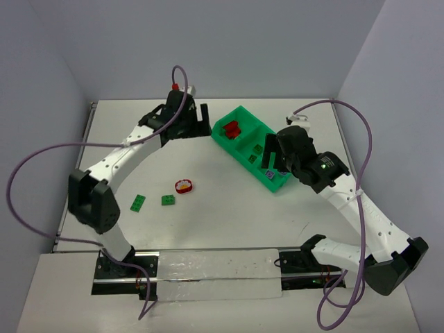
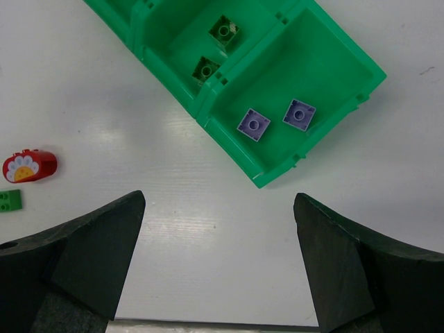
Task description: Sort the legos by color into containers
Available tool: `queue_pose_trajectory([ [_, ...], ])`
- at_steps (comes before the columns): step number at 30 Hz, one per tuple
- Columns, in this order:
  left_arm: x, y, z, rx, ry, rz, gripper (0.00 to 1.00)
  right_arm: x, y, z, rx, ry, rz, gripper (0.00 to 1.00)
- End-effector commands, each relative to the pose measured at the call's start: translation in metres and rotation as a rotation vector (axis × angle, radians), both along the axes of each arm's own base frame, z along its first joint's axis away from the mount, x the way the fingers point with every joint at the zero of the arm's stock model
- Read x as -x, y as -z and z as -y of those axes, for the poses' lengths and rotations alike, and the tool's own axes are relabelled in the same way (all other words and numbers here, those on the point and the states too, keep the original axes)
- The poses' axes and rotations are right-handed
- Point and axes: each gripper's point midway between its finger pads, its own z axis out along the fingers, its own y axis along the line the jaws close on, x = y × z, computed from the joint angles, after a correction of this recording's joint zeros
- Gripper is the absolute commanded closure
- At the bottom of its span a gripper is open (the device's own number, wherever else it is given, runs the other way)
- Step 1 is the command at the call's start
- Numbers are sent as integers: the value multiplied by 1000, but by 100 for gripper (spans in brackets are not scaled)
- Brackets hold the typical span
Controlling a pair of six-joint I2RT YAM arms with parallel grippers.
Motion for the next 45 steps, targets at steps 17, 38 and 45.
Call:
queue_pose_trajectory([
  [17, 94, 139, -64, -269, -14, -344, 1, -11, -6, -10, -26, -33, 33, 5],
  [38, 90, 166, -74, -272, -302, -436, 4, -12, -8, -10, -21, -34, 38, 5],
  [45, 89, 166, -72, -269, -307, -436, 18, -11, -9, -9, -22, -33, 41, 5],
])
